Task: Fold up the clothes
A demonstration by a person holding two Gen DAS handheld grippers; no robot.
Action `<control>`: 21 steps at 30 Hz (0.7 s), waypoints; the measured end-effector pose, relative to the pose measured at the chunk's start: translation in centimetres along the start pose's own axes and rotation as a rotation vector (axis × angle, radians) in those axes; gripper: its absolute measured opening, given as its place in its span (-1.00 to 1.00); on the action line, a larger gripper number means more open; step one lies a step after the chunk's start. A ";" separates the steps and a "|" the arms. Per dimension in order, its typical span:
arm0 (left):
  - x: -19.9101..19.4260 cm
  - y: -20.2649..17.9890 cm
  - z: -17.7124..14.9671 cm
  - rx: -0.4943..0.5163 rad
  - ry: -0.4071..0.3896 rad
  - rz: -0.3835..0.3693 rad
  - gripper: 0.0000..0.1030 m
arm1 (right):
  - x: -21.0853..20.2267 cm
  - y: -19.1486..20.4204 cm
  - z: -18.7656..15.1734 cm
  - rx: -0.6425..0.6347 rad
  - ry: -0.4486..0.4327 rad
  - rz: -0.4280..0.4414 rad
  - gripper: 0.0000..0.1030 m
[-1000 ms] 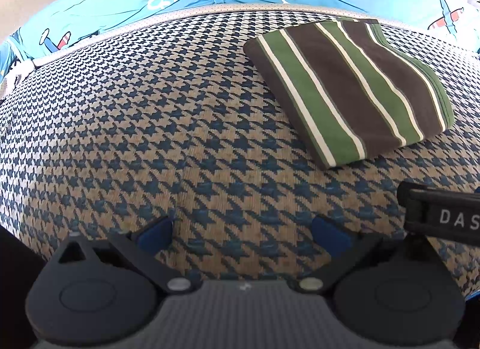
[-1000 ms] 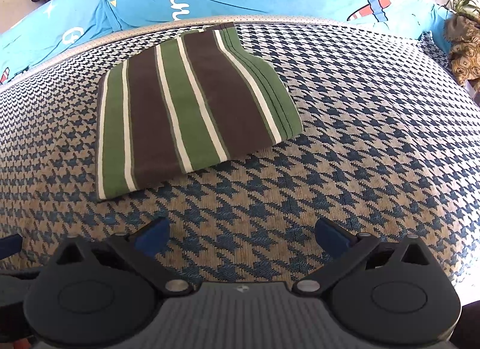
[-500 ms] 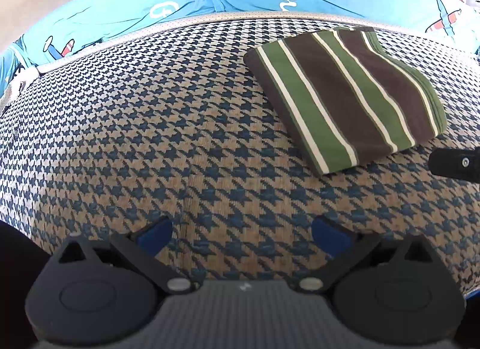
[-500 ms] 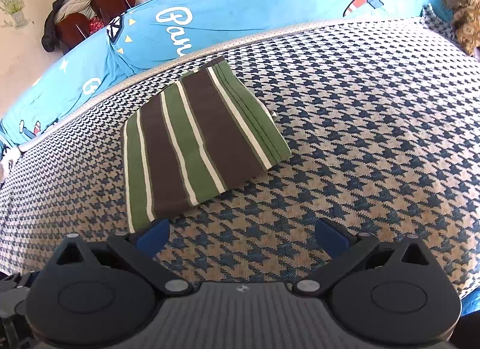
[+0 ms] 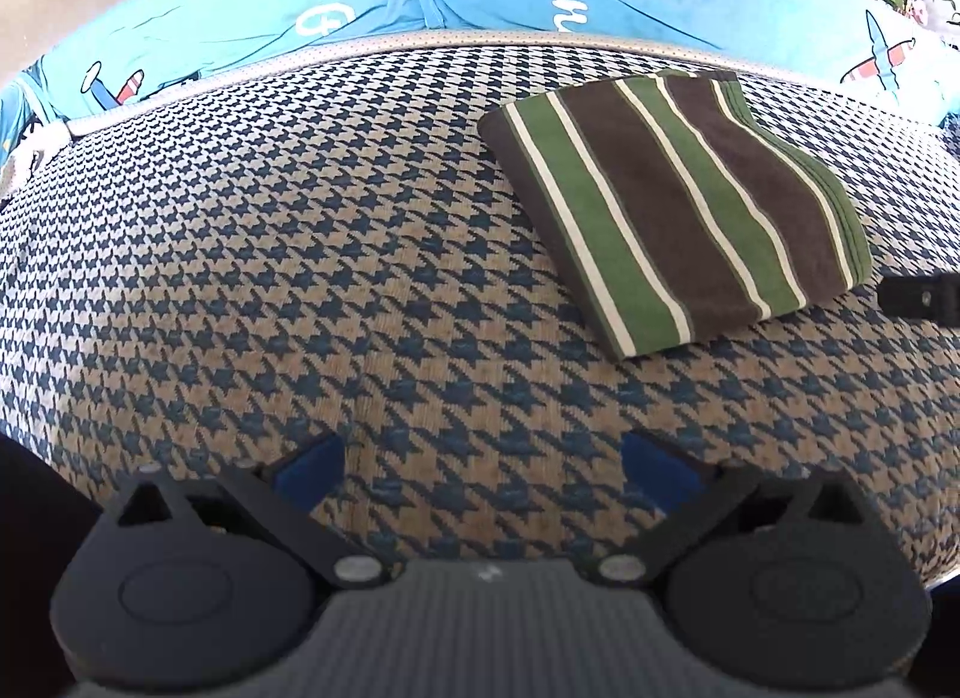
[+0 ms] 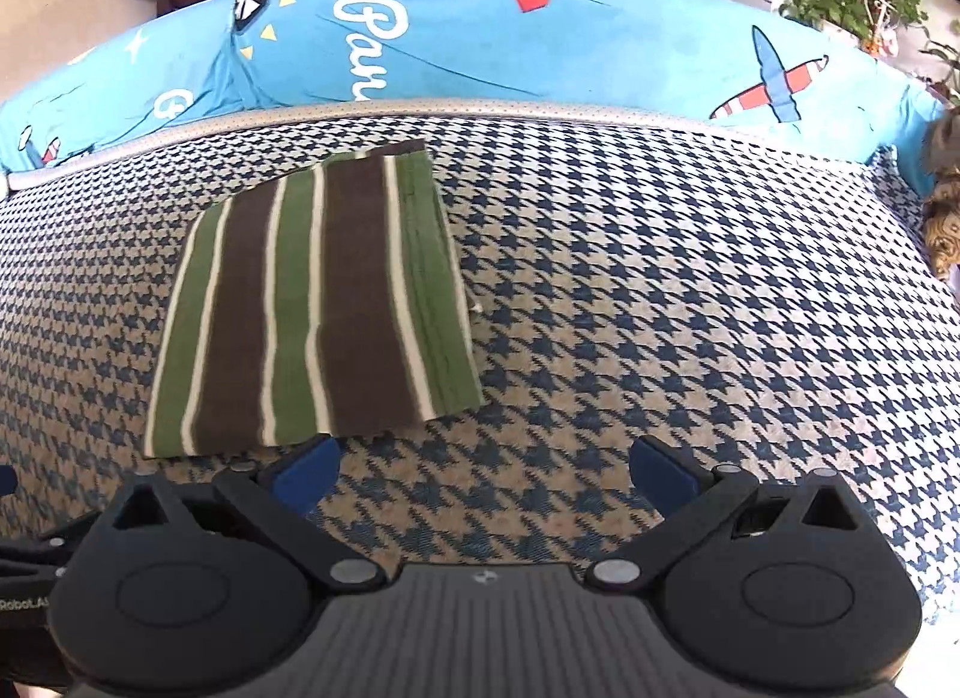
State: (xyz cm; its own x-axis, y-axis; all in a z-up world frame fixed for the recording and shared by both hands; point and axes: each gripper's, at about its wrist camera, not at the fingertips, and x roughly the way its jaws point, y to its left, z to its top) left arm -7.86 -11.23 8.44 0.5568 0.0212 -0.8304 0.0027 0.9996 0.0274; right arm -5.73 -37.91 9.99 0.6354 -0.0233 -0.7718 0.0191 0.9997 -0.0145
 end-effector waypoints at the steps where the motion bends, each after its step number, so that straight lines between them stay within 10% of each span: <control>1: 0.1 -0.3 -0.4 0.002 0.000 0.001 1.00 | 0.0 -0.6 -0.1 0.027 0.009 -0.001 1.00; 21: 2.6 -5.6 -1.7 0.021 0.001 -0.016 1.00 | 1.6 1.4 0.6 0.016 -0.032 0.038 1.00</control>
State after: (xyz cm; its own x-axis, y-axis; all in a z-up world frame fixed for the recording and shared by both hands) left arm -7.87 -16.79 5.15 0.5554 0.0057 -0.8316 0.0289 0.9992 0.0262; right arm -4.19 -36.57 9.12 0.6602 0.0144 -0.7510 0.0066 0.9997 0.0250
